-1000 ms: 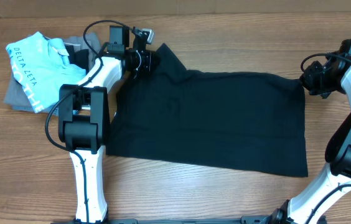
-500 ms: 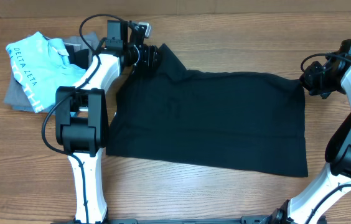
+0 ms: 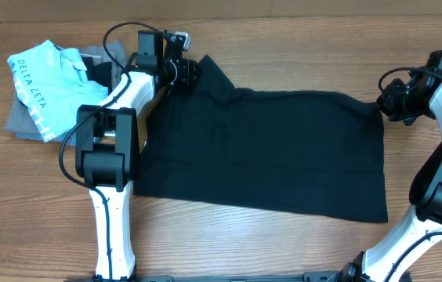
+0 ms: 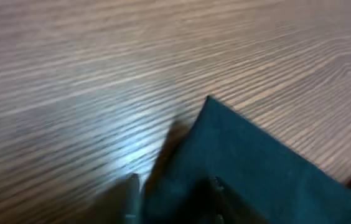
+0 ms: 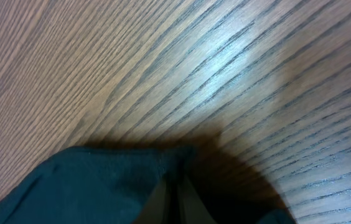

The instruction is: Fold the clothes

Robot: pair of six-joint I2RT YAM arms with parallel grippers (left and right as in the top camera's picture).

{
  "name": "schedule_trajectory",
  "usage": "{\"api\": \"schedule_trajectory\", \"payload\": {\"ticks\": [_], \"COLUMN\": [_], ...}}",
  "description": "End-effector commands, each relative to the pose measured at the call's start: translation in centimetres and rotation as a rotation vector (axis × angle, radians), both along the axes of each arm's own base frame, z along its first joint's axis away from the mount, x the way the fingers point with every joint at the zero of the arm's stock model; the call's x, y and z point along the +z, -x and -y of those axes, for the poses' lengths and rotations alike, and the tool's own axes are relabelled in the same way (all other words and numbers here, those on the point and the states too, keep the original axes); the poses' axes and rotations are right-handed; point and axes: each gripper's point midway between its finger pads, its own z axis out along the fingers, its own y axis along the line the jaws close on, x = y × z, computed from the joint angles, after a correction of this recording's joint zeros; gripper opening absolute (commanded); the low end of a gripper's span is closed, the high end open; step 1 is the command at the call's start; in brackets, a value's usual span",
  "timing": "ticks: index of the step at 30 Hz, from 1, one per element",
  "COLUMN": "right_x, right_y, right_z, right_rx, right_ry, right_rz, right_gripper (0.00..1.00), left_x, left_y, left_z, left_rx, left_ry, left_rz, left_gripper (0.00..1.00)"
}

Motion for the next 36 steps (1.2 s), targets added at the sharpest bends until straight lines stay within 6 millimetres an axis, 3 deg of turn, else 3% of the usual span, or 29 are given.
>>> {"api": "schedule_trajectory", "payload": {"ticks": [1, 5, 13, 14, 15, 16, 17, 20, 28, 31, 33, 36], "right_x": [1.6, 1.6, 1.6, 1.6, 1.6, 1.6, 1.6, 1.6, 1.6, 1.6, 1.5, 1.5], "right_y": [-0.5, -0.5, -0.5, -0.5, -0.5, -0.5, -0.5, -0.5, -0.5, -0.4, -0.3, -0.2], "right_z": [0.2, 0.2, 0.2, 0.2, 0.2, 0.2, 0.2, 0.2, 0.2, 0.1, 0.1, 0.1], "right_rx": [0.003, 0.003, 0.003, 0.003, 0.003, 0.003, 0.003, 0.003, 0.003, 0.003, 0.003, 0.003], "right_ry": [0.012, 0.010, 0.010, 0.010, 0.010, 0.010, 0.010, 0.011, 0.010, 0.009, 0.007, 0.006], "right_rz": [0.039, 0.035, 0.036, 0.035, 0.035, 0.035, 0.035, 0.035, 0.035, 0.032, 0.027, 0.023], "right_gripper": [0.04, 0.04, 0.04, 0.04, 0.04, 0.04, 0.04, 0.04, 0.04, 0.04, 0.04, 0.04], "left_x": [1.8, 2.8, 4.3, 4.1, 3.8, 3.4, 2.8, 1.3, -0.1, 0.0, 0.4, 1.0], "left_y": [0.0, 0.0, -0.2, -0.4, -0.6, -0.6, -0.7, -0.6, -0.1, -0.1, -0.4, -1.0], "left_z": [2.7, 3.2, 1.6, 1.2, 0.6, 0.2, -0.3, -1.7, -0.1, 0.4, 0.9, 1.0], "left_rx": [-0.088, -0.108, -0.070, -0.052, -0.027, -0.004, 0.024, 0.080, 0.033, 0.021, 0.013, 0.012], "left_ry": [0.116, 0.180, 0.224, 0.210, 0.190, 0.170, 0.142, 0.052, 0.008, 0.005, 0.012, 0.018], "left_rz": [0.033, 0.038, 0.017, 0.013, 0.008, -0.002, -0.015, -0.041, -0.038, -0.027, -0.004, 0.037], "left_gripper": [0.23, 0.04, 0.04, 0.15, 0.33, 0.41, 0.47, 0.53, 0.49, 0.43, 0.33, 0.31]}}
